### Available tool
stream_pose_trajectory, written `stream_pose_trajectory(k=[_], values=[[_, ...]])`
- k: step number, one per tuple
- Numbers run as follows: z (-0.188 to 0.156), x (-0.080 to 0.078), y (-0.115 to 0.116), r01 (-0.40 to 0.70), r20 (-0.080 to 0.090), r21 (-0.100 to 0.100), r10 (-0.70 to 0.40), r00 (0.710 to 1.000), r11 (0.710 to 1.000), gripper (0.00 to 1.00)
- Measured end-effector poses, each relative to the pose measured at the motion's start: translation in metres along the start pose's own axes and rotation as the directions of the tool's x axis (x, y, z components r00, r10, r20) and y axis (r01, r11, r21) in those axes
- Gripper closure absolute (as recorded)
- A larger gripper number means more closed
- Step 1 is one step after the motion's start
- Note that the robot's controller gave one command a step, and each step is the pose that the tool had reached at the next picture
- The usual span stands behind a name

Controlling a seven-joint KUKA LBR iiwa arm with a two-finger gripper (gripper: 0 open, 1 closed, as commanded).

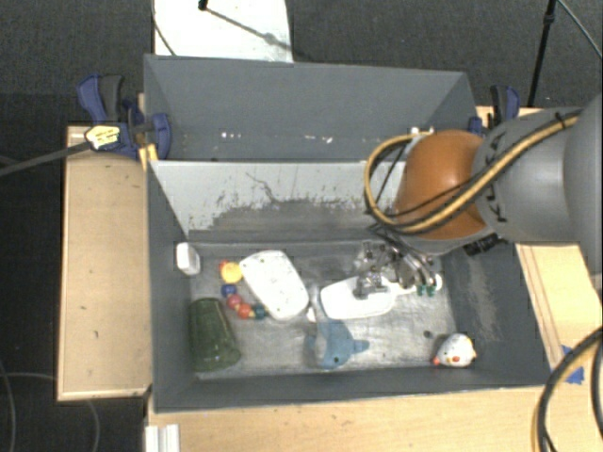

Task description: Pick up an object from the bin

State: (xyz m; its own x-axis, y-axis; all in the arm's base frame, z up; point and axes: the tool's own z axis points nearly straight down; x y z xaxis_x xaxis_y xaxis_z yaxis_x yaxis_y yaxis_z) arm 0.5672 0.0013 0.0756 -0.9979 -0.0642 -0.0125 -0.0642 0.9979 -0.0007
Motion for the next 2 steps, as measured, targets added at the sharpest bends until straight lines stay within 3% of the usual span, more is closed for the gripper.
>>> stream_pose_trajectory(k=[1, 2], values=[[0.000, 0.000, 0.000, 0.000, 0.000, 0.000, 0.000, 1.000, 1.000, 1.00], [-0.044, 0.000, 0.001, 0.001, -0.016, -0.001, -0.001, 1.000, 1.000, 1.00]])
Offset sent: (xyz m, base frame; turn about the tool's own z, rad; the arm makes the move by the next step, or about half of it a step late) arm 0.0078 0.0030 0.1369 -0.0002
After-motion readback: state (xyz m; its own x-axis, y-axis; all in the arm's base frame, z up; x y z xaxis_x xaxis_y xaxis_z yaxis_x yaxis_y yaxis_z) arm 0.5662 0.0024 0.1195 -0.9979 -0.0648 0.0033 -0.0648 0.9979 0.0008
